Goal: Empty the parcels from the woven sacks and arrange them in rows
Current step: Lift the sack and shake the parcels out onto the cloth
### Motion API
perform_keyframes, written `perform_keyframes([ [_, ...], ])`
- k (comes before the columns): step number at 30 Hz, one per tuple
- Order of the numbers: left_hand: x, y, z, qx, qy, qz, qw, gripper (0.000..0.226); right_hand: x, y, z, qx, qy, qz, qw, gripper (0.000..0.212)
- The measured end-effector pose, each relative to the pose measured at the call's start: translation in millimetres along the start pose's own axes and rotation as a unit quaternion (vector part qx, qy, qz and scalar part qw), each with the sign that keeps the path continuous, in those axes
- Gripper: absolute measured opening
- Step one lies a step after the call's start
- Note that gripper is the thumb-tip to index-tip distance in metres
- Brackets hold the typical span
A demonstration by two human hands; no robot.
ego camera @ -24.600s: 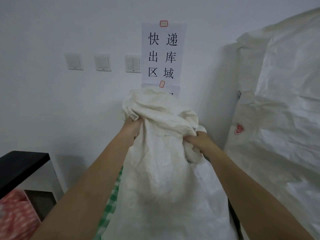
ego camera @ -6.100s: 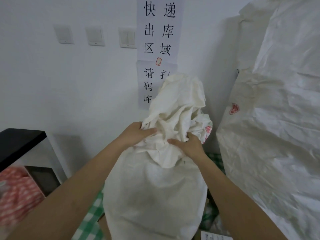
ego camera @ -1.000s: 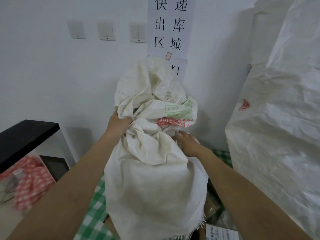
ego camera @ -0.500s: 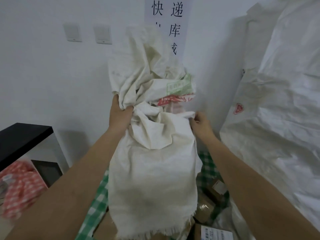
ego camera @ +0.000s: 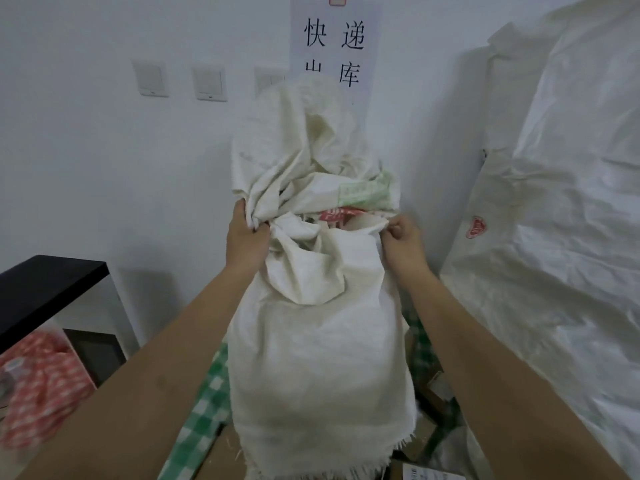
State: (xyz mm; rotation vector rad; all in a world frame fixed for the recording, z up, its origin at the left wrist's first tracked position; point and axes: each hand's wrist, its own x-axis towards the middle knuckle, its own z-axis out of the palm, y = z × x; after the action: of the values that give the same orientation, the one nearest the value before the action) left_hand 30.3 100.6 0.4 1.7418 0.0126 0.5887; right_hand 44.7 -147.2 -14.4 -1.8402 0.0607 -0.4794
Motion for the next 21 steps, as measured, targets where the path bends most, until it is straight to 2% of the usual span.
perform_keyframes([
  [2,-1.1,-3.5,0.6,0.014,-0.003,0.010,1.000,0.036,-0.9,22.3,-3.0,-0.102,-0.064,0.062,0.991,0.023],
  [4,-2.5,-8.4,2.5,0.033,-0.014,0.011,0.999,0.032,-9.1,44.7,-7.8,-0.218,-0.137,0.136,0.957,0.022],
  [5,-1.6,-9.9,3.2,0.038,-0.021,0.010,0.999,0.030,-12.1,49.6,-10.1,-0.257,-0.150,0.140,0.944,0.021],
  [7,2.5,-9.2,4.5,0.044,-0.030,0.012,0.999,0.028,-11.5,39.1,-13.9,-0.304,-0.143,0.091,0.938,0.018],
  [9,10.6,-5.7,6.3,0.046,-0.026,0.021,0.998,0.035,-4.4,14.4,-14.6,-0.255,-0.100,-0.001,0.962,0.018],
  [12,18.8,0.8,7.9,0.024,-0.007,0.033,0.999,0.042,0.4,-15.0,-15.2,-0.081,-0.037,-0.072,0.993,0.014],
  [13,19.4,1.5,8.1,0.022,-0.004,0.039,0.999,0.042,0.9,-13.3,-16.7,-0.076,-0.045,-0.069,0.994,0.014],
  [14,19.2,1.9,8.7,0.025,-0.005,0.048,0.999,0.040,1.8,-5.2,-18.6,-0.128,-0.075,-0.047,0.988,0.016],
  [16,18.5,0.0,10.4,0.047,-0.018,0.065,0.997,0.035,-2.4,15.9,-22.7,-0.311,-0.178,0.038,0.933,0.012],
  [17,18.8,-1.0,11.1,0.059,-0.023,0.072,0.995,0.033,-5.8,21.9,-23.9,-0.358,-0.203,0.063,0.909,0.010],
  [18,19.2,-0.6,11.7,0.065,-0.027,0.077,0.995,0.032,-6.5,22.1,-23.5,-0.354,-0.202,0.061,0.911,0.011],
  [21,20.5,1.3,12.3,0.066,-0.027,0.087,0.994,0.031,-9.2,1.2,-12.4,-0.206,-0.129,-0.051,0.969,0.027],
])
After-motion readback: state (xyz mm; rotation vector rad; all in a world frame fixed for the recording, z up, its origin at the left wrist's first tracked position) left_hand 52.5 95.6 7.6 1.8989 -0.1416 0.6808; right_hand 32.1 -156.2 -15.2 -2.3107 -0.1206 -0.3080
